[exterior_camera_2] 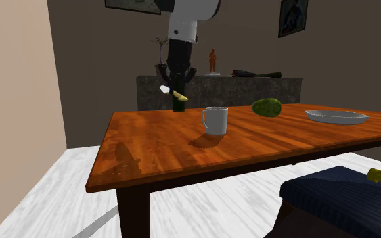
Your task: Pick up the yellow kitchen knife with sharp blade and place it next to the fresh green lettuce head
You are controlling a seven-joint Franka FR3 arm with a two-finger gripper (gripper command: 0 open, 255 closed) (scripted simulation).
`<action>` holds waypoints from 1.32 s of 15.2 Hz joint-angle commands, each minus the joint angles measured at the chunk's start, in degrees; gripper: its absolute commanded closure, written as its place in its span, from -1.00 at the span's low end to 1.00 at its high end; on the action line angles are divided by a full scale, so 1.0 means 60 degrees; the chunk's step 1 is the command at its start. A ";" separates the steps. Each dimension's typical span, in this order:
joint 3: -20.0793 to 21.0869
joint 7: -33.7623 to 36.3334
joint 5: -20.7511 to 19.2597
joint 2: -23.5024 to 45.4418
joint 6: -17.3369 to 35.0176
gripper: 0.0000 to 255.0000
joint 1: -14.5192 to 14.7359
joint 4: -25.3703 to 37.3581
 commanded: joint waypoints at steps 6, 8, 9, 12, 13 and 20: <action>-0.0119 -0.0201 0.0010 -0.0149 -0.0684 1.00 -0.0117 0.0518; -0.0343 -0.0671 0.0083 -0.0231 -0.0706 1.00 -0.0334 0.0428; -0.0457 -0.0906 0.0119 -0.0259 -0.0721 1.00 -0.0442 0.0400; -0.0804 -0.1617 0.0228 -0.0286 -0.0786 1.00 -0.0767 0.0383; -0.0920 -0.1855 0.0266 -0.0277 -0.0813 1.00 -0.0875 0.0400; -0.1727 -0.3535 0.0588 0.0054 -0.1091 1.00 -0.1655 0.0835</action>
